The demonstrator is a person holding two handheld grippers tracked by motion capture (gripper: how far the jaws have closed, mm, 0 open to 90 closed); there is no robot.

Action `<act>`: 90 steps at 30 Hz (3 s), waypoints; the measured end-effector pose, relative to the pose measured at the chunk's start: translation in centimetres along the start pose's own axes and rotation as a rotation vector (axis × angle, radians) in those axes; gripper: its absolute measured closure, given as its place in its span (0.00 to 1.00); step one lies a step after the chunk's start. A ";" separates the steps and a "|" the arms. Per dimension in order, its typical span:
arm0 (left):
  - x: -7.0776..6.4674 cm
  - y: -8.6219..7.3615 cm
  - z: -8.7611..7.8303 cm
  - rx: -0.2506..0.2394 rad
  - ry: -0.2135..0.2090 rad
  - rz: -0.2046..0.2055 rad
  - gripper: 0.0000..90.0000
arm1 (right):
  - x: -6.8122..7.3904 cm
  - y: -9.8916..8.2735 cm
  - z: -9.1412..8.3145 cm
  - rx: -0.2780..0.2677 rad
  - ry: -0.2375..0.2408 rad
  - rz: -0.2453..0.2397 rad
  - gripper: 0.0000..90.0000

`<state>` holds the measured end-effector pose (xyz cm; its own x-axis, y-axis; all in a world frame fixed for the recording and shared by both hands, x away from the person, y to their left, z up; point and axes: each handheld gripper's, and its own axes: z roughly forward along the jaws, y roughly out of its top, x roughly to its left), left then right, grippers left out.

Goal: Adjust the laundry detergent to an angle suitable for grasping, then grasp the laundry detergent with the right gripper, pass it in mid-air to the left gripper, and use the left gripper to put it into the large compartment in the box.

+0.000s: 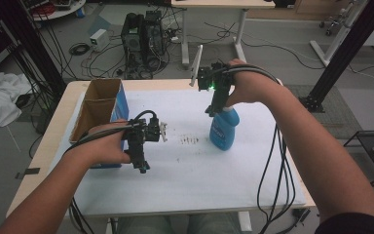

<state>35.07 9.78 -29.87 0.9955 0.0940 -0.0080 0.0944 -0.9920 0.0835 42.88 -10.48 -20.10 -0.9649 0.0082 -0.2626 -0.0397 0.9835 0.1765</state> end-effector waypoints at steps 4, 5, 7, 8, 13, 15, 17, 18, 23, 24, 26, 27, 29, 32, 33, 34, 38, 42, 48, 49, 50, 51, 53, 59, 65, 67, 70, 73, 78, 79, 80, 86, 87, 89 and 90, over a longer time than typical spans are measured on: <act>0.2 -0.1 0.0 -0.002 0.005 -0.001 0.05 | -0.2 0.0 0.2 0.002 0.002 0.002 0.14; 0.2 -0.1 0.0 -0.002 0.005 -0.001 0.05 | -0.2 0.0 0.2 0.002 0.002 0.002 0.14; 0.2 0.0 0.1 -0.002 0.005 0.004 0.05 | -0.3 0.0 0.3 0.006 0.004 -0.001 0.14; 0.3 0.0 0.1 0.002 0.004 0.007 0.05 | -0.4 0.0 0.3 0.008 0.004 -0.005 0.14; 0.5 -0.2 0.1 0.007 -0.003 0.011 0.05 | -0.3 0.1 0.5 0.007 0.007 0.006 0.14; 0.4 -0.2 0.2 0.001 -0.001 0.004 0.05 | -0.4 0.0 0.5 0.007 0.006 0.002 0.14; 0.4 -0.2 0.2 0.001 0.001 0.000 0.05 | -0.4 0.0 0.5 0.011 0.009 0.005 0.14; 0.4 -0.2 0.2 0.001 0.001 0.000 0.05 | -0.4 0.0 0.5 0.011 0.008 0.005 0.14; 0.2 -0.1 0.1 -0.005 0.002 0.000 0.05 | -0.3 -0.1 0.4 0.008 0.009 0.005 0.14; 0.1 -0.1 0.1 -0.002 0.003 -0.004 0.05 | -0.1 -0.2 0.3 0.008 0.005 0.008 0.14; 0.0 -0.1 0.0 -0.003 0.004 -0.001 0.05 | -0.1 -0.2 0.3 0.004 0.006 -0.002 0.14; 0.0 -0.1 0.0 -0.003 0.004 -0.001 0.05 | -0.1 -0.2 0.3 0.004 0.006 -0.002 0.14; 0.0 -0.1 0.0 -0.001 0.006 0.003 0.05 | -0.1 -0.3 0.2 0.007 0.004 -0.002 0.14; 0.0 0.0 0.0 0.005 0.007 0.003 0.05 | 0.0 -0.3 0.1 0.002 0.001 0.005 0.14; -0.1 0.0 -0.1 0.002 0.009 -0.006 0.05 | 0.0 -0.3 0.1 0.002 0.001 0.005 0.14; -0.1 0.0 -0.1 0.000 0.011 -0.004 0.05 | 0.0 -0.4 0.1 0.004 -0.002 -0.001 0.14; -0.2 0.1 -0.2 -0.001 0.013 -0.003 0.05 | 0.3 -0.5 0.0 -0.001 -0.002 -0.001 0.14; -0.2 0.0 -0.1 -0.007 0.007 -0.001 0.05 | 0.4 -0.7 0.2 -0.007 0.001 0.013 0.14; 0.0 -0.1 0.1 -0.014 0.005 0.024 0.05 | 0.0 -1.5 0.2 -0.167 0.022 0.102 0.14; 0.0 -0.1 0.1 -0.016 0.003 0.027 0.05 | -0.1 -1.6 0.2 -0.200 0.026 0.118 0.13; 0.1 -0.2 0.1 -0.016 0.003 0.029 0.05 | -0.2 -1.8 0.1 -0.234 0.023 0.128 0.13; 0.1 -0.2 0.1 -0.016 0.003 0.029 0.05 | -0.2 -1.8 0.1 -0.234 0.023 0.128 0.13; 0.1 -0.2 0.1 -0.024 0.010 0.029 0.05 | -0.3 -2.1 0.2 -0.302 0.021 0.161 0.13; 0.0 -0.2 0.1 -0.047 -0.004 0.033 0.05 | -0.6 -2.6 0.4 -0.414 -0.008 0.247 0.13; 0.0 -0.3 0.2 -0.046 0.002 0.032 0.05 | -1.3 -4.1 0.5 -0.519 -0.133 0.366 0.13; 0.1 -0.3 0.1 -0.040 -0.002 0.040 0.05 | -1.4 -4.8 0.5 -0.535 -0.146 0.398 0.13; 0.2 -0.3 0.0 -0.027 -0.005 0.054 0.05 | -1.7 -6.0 0.4 -0.565 -0.159 0.440 0.13; 0.1 -0.3 0.0 -0.033 -0.008 0.045 0.05 | -2.0 -7.4 0.2 -0.600 -0.182 0.490 0.13; 0.1 -0.1 0.1 -0.026 -0.004 0.049 0.05 | -2.2 -9.9 0.2 -0.648 -0.219 0.587 0.13; 0.2 -0.1 0.0 -0.024 -0.006 0.051 0.05 | -2.3 -10.5 0.3 -0.654 -0.227 0.609 0.13; 0.2 0.0 0.0 -0.024 -0.006 0.049 0.05 | -2.3 -11.1 0.3 -0.658 -0.229 0.627 0.13; 0.2 0.2 0.0 -0.042 -0.001 0.038 0.05 | -2.0 -14.8 0.5 -0.667 -0.257 0.718 0.13; 0.2 0.2 0.1 -0.047 0.003 0.027 0.05 | -1.8 -15.3 0.5 -0.666 -0.263 0.724 0.13; 0.2 0.3 0.1 -0.059 0.000 0.024 0.05 | -1.3 -16.5 0.7 -0.661 -0.265 0.741 0.13; 0.3 0.3 0.0 -0.038 0.000 0.045 0.05 | -1.0 -17.1 0.8 -0.660 -0.270 0.746 0.13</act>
<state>35.39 9.46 -29.85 0.9988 0.0494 -0.0033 0.0494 -0.9913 0.1219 44.67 -27.13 -23.59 -0.7153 0.6961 -0.0626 0.3321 0.4173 0.8459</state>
